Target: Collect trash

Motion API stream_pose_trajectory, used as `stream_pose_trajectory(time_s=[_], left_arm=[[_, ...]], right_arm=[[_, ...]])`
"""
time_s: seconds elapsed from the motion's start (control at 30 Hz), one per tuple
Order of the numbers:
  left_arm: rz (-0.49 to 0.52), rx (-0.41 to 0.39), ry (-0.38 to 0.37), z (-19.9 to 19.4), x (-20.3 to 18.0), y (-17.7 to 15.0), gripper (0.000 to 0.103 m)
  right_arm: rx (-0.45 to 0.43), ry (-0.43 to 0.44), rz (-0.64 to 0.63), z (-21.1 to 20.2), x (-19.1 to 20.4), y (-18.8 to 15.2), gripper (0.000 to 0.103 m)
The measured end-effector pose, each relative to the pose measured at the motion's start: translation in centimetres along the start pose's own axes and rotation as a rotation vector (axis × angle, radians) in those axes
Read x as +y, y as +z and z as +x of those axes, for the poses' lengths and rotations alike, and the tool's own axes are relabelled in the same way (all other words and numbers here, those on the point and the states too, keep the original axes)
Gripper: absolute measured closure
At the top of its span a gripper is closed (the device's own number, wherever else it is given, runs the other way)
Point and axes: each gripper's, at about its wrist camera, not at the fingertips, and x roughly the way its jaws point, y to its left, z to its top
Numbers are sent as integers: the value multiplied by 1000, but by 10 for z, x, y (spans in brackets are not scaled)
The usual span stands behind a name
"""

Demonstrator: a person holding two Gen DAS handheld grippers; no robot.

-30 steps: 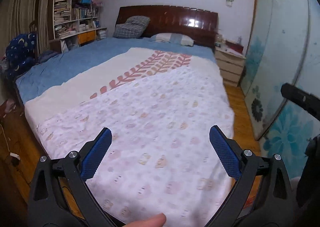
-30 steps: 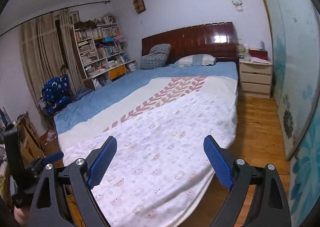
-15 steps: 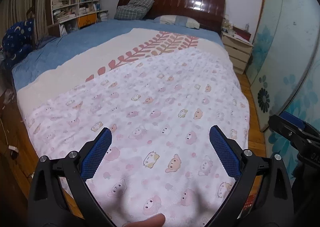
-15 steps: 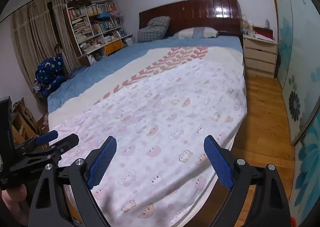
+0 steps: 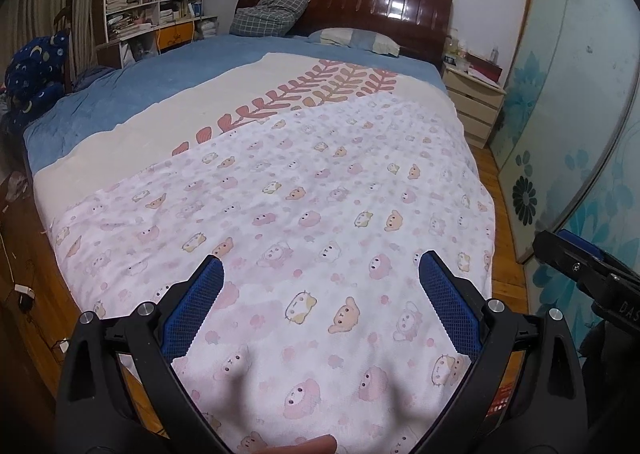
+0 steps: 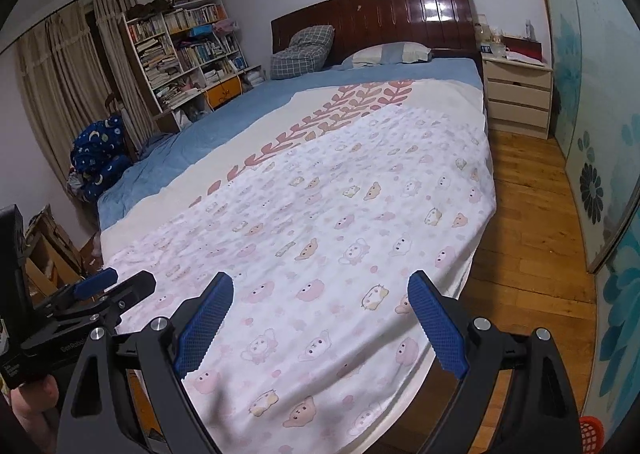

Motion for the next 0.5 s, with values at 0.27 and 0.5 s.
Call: stream_pose_trajectory(time_s=[0.27,0.5], left_arm=[[11,6,-1,2,0,-1,6],[-1,3,-16,1,2,-2,6]], right_arm=[[0,4,-16,-3,3,-3,15],[3,-2,-15,-5,2,-2,15]])
